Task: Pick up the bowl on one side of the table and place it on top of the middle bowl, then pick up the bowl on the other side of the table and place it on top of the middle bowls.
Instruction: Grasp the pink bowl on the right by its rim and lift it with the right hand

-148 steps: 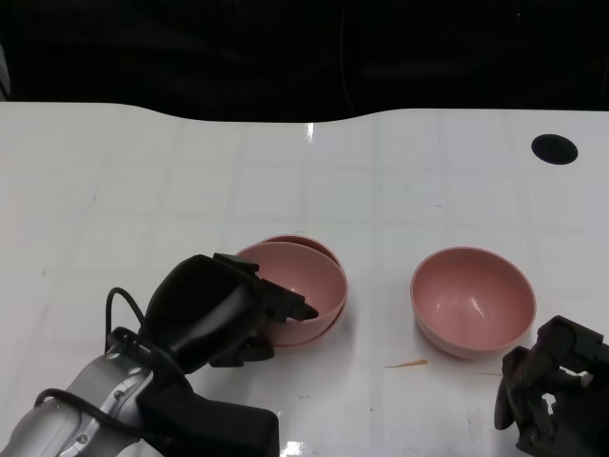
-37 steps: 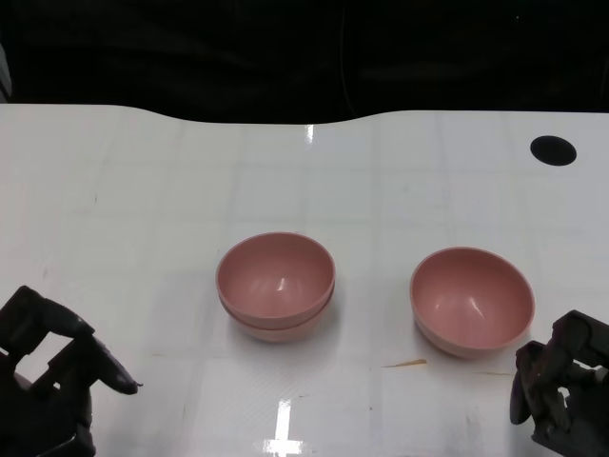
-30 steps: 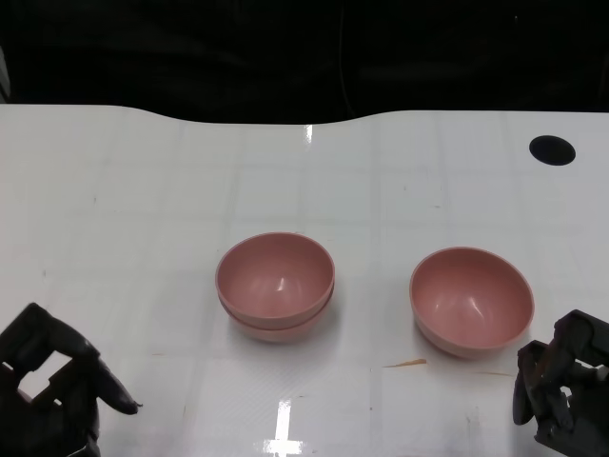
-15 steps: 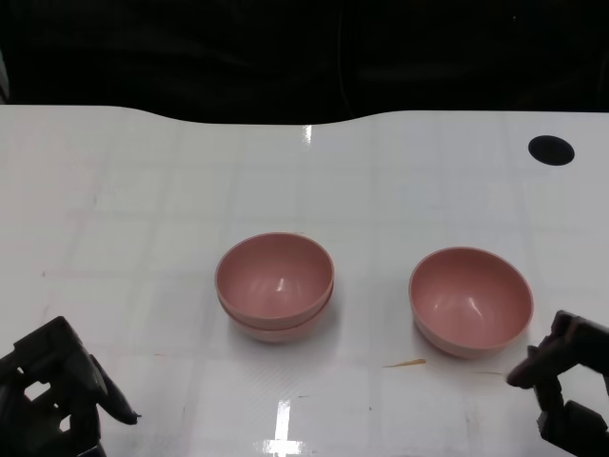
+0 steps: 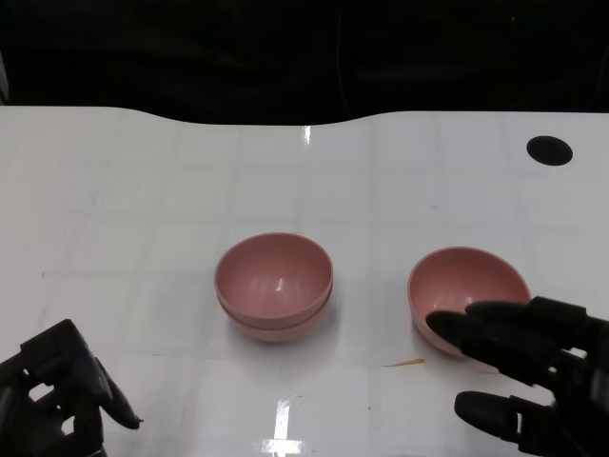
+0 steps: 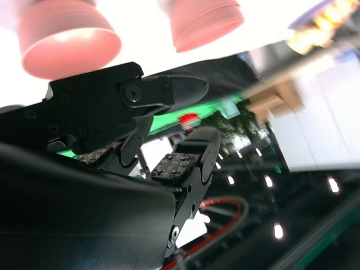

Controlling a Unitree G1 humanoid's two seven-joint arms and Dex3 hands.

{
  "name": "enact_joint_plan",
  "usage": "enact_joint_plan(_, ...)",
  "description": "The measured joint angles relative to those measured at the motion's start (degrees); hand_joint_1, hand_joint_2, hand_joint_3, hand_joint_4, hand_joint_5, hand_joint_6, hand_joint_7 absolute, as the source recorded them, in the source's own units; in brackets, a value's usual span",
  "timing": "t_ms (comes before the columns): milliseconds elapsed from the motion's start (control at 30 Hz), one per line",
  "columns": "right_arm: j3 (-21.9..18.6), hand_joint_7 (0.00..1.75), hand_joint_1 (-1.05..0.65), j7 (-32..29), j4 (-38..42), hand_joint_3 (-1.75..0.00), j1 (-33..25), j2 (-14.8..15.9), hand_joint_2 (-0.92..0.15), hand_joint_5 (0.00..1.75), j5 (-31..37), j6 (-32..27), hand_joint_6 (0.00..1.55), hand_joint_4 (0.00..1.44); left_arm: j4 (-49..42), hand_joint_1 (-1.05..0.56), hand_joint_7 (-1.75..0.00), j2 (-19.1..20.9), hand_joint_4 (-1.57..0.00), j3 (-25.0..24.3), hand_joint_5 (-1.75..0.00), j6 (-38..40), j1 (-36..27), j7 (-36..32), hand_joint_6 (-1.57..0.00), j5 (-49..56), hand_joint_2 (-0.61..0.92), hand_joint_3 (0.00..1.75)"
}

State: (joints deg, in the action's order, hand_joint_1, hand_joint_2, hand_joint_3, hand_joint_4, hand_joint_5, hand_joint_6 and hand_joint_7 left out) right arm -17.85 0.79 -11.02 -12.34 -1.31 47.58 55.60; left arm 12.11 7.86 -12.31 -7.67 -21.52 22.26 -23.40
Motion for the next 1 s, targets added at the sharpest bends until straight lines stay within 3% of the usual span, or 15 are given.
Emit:
enact_joint_plan(133,2.87,0.00,-0.85,-2.30,-3.44,-0.20,-0.58,2.44,-0.92,0.00,4.87,-5.86,0.45,0.55,-0.39,0.35,-1.75,0.00,-1.06,-0.06,-1.75,-0.27,-0.01,0.43,-0.74,0.09,0.75,1.38)
enact_joint_plan(200,4.95,0.00,-0.90,-0.47,-5.43,-0.16,0.42,4.62,-0.92,0.00,8.47,-11.04,0.42,0.52,-0.61,0.35,-1.75,0.01,-1.05,-0.05,-1.75,-0.52,0.00,0.44,-0.73,0.46,0.75,1.38)
enact_joint_plan(533,14.98,0.02,-0.92,2.41,-5.76,-0.07,6.85,13.50,-0.92,0.03,16.06,-28.81,0.48,0.60,-1.50,0.35,-1.75,0.03,-1.03,0.00,-1.75,-2.66,0.13,0.47,-0.71,1.90,0.74,1.36)
enact_joint_plan(733,19.98,0.04,-0.91,1.62,-1.19,-0.11,9.70,17.48,-0.92,0.05,16.92,-34.63,0.56,0.68,-1.79,0.33,-1.75,0.05,-1.02,-0.01,-1.75,-3.14,0.23,0.47,-0.71,2.01,0.73,1.36)
enact_joint_plan(1000,25.02,0.03,-0.90,-0.13,2.89,-0.10,11.85,20.22,-0.92,0.03,16.99,-40.09,0.56,0.67,-1.58,0.35,-1.75,0.06,-1.01,-0.03,-1.75,-3.14,0.04,0.45,-0.69,2.28,0.75,1.35)
